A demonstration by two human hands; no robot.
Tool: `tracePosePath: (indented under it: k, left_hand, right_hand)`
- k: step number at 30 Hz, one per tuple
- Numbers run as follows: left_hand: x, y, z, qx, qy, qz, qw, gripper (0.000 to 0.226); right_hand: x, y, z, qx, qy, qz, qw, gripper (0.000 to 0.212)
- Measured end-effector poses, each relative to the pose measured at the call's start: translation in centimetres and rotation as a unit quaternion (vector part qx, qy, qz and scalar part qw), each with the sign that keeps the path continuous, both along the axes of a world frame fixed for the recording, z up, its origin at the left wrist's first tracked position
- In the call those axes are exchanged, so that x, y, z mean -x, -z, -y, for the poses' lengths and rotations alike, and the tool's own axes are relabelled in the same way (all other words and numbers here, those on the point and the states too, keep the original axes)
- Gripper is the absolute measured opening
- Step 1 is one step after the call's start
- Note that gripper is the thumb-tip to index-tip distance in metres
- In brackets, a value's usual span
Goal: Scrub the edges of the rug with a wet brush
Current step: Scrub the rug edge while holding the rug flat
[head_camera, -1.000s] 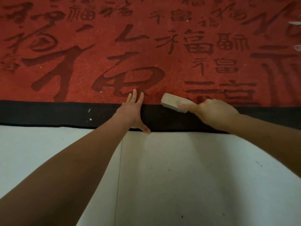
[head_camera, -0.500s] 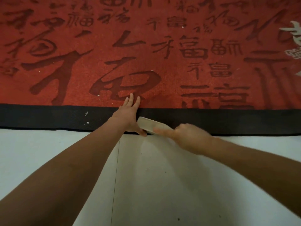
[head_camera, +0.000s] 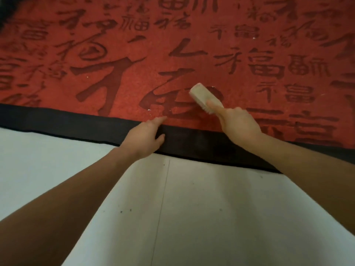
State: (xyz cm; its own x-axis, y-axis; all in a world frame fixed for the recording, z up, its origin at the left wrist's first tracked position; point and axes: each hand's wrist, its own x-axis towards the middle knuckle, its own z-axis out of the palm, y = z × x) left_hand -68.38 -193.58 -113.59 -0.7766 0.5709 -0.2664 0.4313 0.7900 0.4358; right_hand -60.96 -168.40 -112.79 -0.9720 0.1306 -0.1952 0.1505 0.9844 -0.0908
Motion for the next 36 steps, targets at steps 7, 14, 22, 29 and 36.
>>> tracePosePath:
  k: [7, 14, 22, 29, 36]
  left_hand:
    - [3.0, 2.0, 9.8, 0.184, -0.208, 0.005, 0.961, 0.056]
    - [3.5, 2.3, 10.9, 0.238, -0.202, 0.033, 0.949, 0.037]
    - [3.4, 1.5, 10.7, 0.273, -0.189, 0.019, 0.943, 0.040]
    - [3.0, 0.5, 9.5, 0.257, -0.205, 0.037, 0.944, 0.029]
    - [3.1, -0.5, 3.2, 0.184, -0.122, 0.010, 0.975, 0.032]
  right_hand:
    - [-0.9, 0.5, 9.0, 0.014, -0.397, 0.156, 0.904, 0.073]
    - [2.5, 2.1, 12.0, 0.121, -0.223, 0.093, 0.963, 0.064]
    - [4.9, 1.4, 13.2, 0.118, -0.122, 0.025, 0.985, 0.044]
    - [2.2, 2.7, 12.0, 0.130, -0.080, 0.023, 0.988, 0.061]
    - [-2.4, -2.6, 7.9, 0.158, -0.225, 0.141, 0.951, 0.040]
